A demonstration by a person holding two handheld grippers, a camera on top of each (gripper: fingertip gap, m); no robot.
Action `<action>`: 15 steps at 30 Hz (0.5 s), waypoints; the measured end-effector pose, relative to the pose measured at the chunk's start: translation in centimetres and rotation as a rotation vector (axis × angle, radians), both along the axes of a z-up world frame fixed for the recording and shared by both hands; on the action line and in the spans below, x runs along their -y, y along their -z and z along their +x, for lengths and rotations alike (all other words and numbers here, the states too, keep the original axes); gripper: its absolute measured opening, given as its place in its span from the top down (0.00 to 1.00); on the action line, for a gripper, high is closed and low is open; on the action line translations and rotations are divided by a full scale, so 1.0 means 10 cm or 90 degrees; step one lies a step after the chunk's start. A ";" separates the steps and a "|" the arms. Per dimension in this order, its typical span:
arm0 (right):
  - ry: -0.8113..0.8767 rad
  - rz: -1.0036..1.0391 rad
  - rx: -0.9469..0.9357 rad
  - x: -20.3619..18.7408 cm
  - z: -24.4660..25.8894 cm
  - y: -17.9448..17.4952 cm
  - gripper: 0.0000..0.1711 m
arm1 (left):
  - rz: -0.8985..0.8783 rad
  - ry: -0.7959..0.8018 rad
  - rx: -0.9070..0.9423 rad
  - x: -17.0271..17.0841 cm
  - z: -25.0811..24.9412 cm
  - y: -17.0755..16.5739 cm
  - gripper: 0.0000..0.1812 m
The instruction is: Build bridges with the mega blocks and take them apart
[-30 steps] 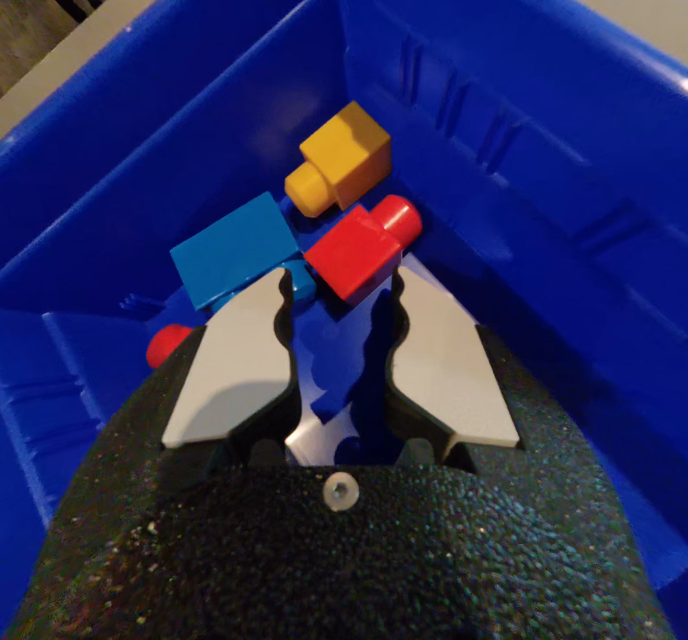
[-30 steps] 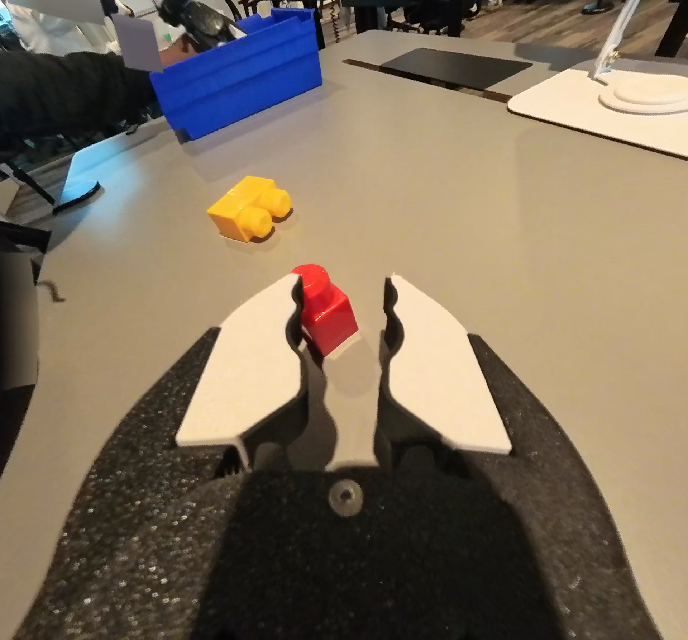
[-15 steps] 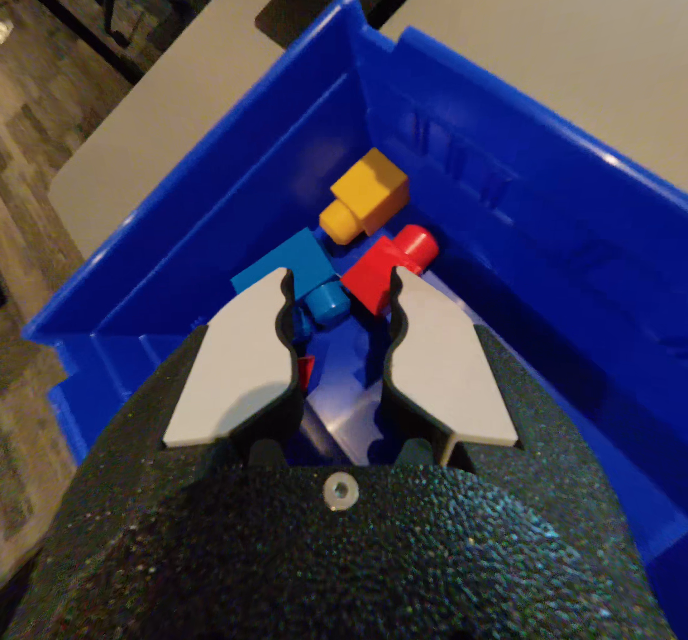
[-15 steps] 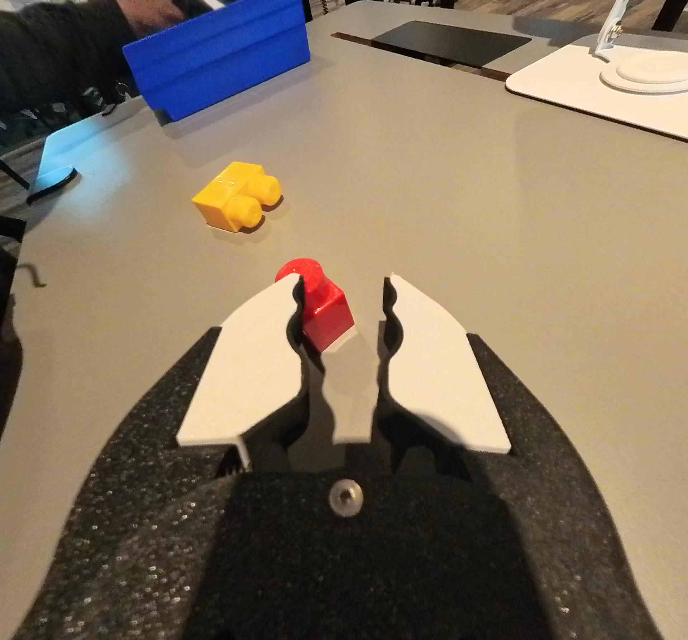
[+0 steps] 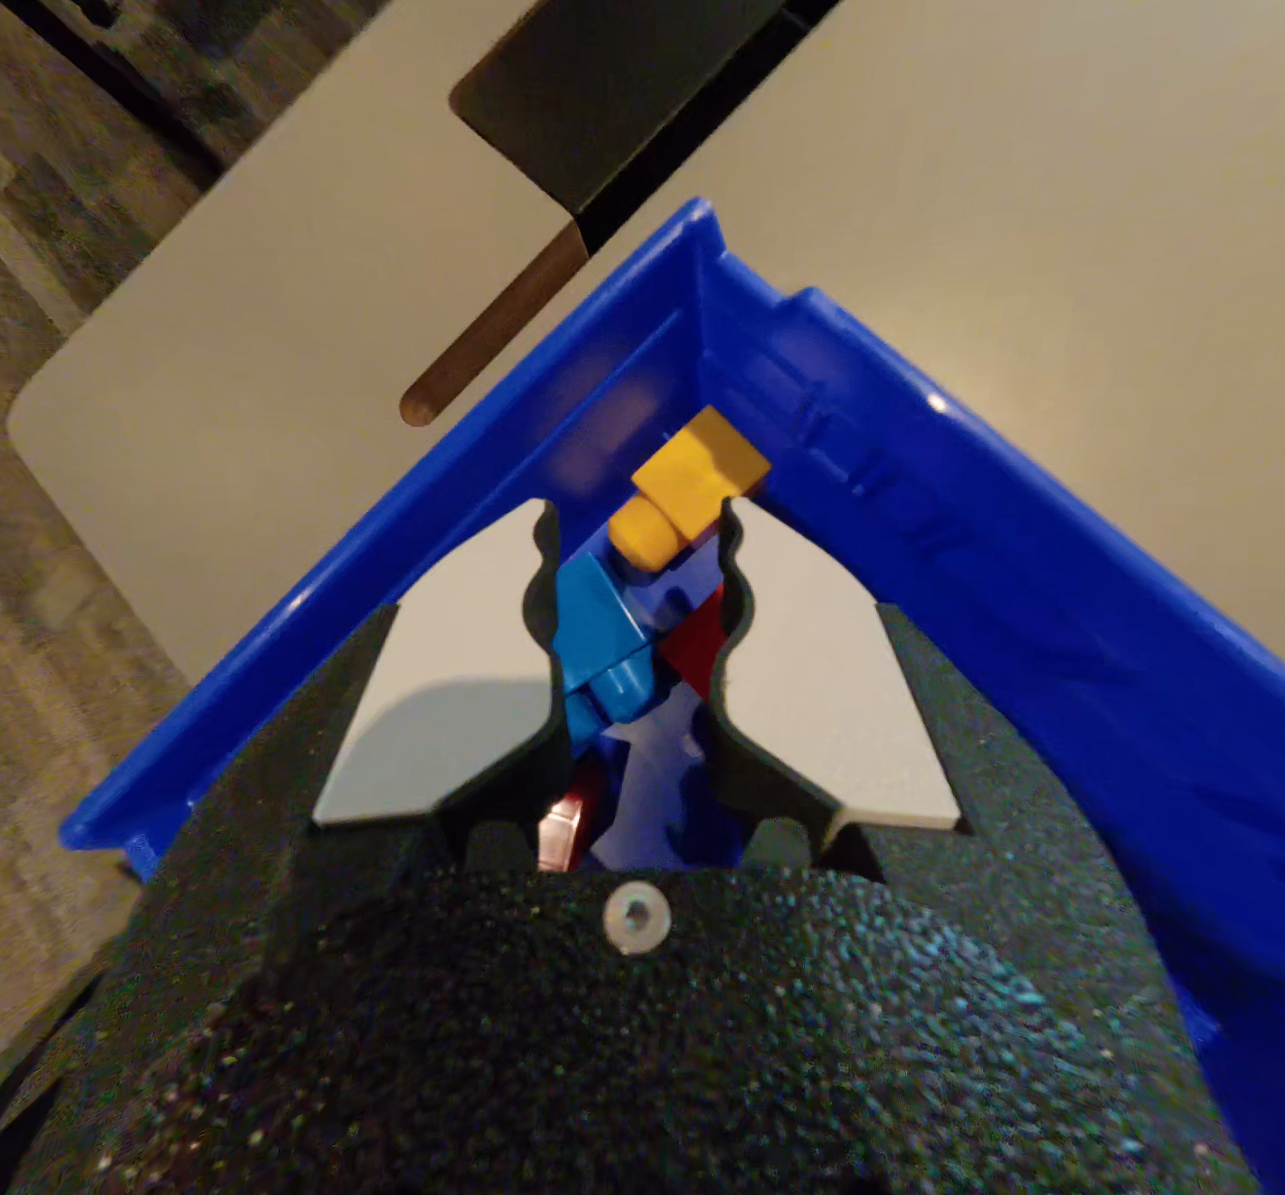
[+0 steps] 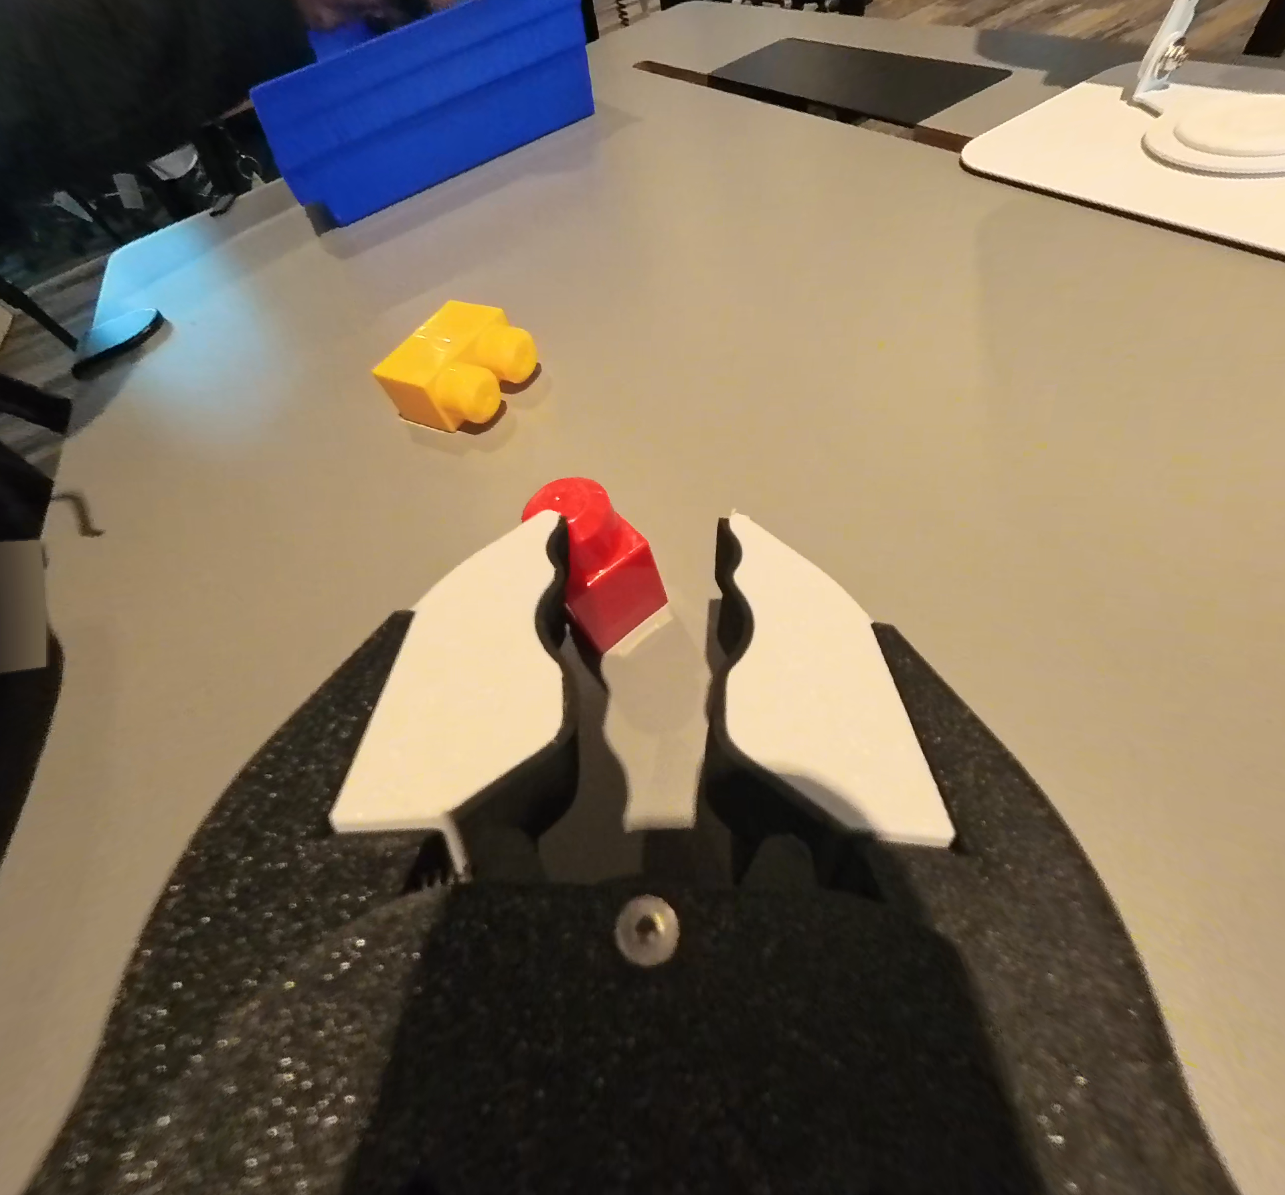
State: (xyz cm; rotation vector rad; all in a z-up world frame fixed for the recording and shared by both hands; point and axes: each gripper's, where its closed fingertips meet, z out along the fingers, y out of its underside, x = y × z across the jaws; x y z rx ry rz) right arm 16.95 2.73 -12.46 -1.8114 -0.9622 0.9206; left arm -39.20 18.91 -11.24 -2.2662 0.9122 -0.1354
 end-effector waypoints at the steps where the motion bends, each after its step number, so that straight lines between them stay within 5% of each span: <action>1: 0.000 -0.002 -0.002 0.00 0.00 0.00 0.76 | -0.010 0.006 -0.023 0.00 -0.01 0.06 0.76; 10: -0.004 -0.004 -0.003 0.01 0.00 0.00 0.77 | -0.100 0.041 -0.164 0.06 0.03 0.53 0.73; 15: -0.003 -0.014 -0.008 0.00 0.01 0.00 0.77 | -0.104 0.019 -0.152 0.10 -0.02 0.48 0.73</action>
